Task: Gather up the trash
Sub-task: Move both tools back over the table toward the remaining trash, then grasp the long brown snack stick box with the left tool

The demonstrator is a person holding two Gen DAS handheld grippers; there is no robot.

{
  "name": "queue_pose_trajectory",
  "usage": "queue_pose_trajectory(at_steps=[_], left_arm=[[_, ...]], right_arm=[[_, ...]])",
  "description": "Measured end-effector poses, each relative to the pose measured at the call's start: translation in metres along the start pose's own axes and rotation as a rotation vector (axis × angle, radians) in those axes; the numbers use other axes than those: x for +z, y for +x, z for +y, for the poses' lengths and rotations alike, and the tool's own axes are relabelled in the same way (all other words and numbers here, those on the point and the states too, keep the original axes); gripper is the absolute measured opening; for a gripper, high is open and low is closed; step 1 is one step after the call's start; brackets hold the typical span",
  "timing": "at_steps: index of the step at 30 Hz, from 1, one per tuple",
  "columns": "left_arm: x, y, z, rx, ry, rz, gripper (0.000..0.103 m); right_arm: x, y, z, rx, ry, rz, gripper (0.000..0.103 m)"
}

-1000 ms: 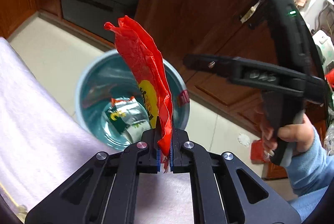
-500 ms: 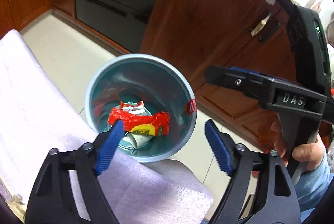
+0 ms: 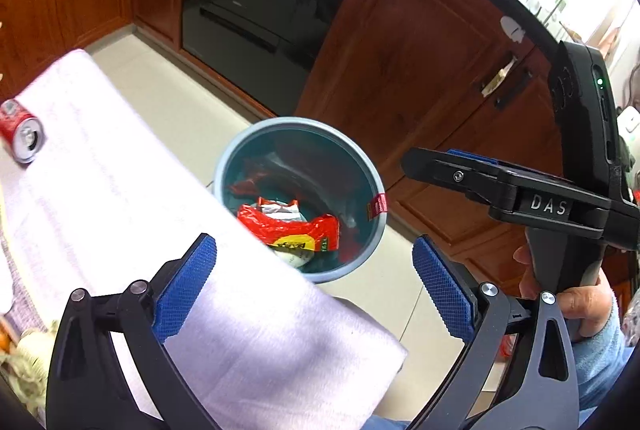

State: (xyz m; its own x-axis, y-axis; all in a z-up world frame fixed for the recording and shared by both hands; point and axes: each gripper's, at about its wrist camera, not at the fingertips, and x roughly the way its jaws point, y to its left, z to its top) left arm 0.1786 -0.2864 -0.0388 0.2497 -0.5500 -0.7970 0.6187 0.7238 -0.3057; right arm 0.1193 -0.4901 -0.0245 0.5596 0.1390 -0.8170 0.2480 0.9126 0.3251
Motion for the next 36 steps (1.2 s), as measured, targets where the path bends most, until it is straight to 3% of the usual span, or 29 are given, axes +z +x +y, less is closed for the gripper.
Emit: queue_pose_trajectory(at_steps=[7,12,19,25,30,36], left_arm=[[-0.021,-0.046,0.017,0.032,-0.043,-0.067,0.099],[-0.042,-0.078,0.041,0.078,-0.092,-0.086,0.099],[-0.079,-0.133,0.095,0.210,-0.159,-0.123,0.099],[-0.113,-0.180,0.157,0.332,-0.235,-0.140,0.099],[-0.136,-0.198,0.203,0.426,-0.319,-0.133,0.099],[-0.146,-0.193,0.244,0.474,-0.405,-0.078,0.099]], right_arm=[[-0.011,-0.018,0.047,0.022,-0.092,-0.029,0.089],[-0.021,-0.023,0.087,0.064,-0.158,-0.029,0.096],[-0.036,-0.015,0.151,0.110,-0.217,0.021,0.096],[-0.052,-0.012,0.211,0.129,-0.340,-0.005,0.096],[-0.066,-0.002,0.250,0.130,-0.432,0.014,0.096],[-0.076,0.010,0.280,0.154,-0.489,0.049,0.096]])
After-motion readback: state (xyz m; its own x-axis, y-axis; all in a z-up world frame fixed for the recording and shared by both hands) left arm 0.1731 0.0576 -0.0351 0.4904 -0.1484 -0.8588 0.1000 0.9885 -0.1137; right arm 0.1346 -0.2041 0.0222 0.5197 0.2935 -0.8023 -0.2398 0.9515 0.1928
